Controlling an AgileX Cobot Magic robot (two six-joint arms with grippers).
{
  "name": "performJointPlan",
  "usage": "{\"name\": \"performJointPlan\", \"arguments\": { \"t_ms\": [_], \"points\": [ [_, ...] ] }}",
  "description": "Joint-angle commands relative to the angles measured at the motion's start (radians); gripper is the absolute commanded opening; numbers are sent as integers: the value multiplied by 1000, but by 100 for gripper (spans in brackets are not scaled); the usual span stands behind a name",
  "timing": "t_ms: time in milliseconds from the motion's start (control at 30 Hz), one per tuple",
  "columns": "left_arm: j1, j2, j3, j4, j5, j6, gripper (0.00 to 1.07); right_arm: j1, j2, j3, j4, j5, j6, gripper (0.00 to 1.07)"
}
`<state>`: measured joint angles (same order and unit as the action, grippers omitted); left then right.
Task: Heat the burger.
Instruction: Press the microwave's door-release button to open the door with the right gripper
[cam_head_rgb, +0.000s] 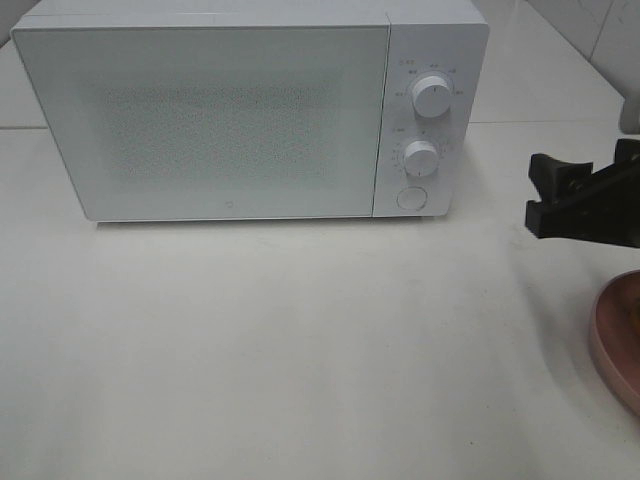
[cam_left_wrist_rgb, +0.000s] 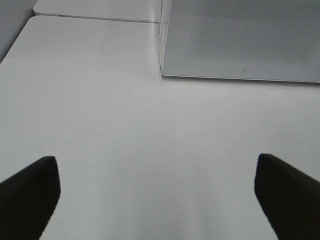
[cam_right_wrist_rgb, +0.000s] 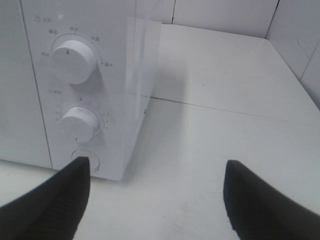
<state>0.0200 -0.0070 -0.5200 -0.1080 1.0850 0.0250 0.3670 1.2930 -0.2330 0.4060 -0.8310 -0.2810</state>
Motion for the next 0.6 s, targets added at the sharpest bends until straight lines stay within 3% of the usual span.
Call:
{"name": "performJointPlan", "arguments": {
  "t_ms": [33,67,367,600],
  "points": [
    [0,-22,3,-1,-14,-4,98,66,32,0,87,-65,-46,73],
    [0,-22,3,-1,-14,-4,98,128,63,0,154,-108,-58,73],
    [0,-22,3,-1,-14,-4,98,357,194,-12,391,-294,-92,73],
    [0,-22,3,-1,-14,-4,98,459,268,-74,515,-298,-96,73]
  ]
}}
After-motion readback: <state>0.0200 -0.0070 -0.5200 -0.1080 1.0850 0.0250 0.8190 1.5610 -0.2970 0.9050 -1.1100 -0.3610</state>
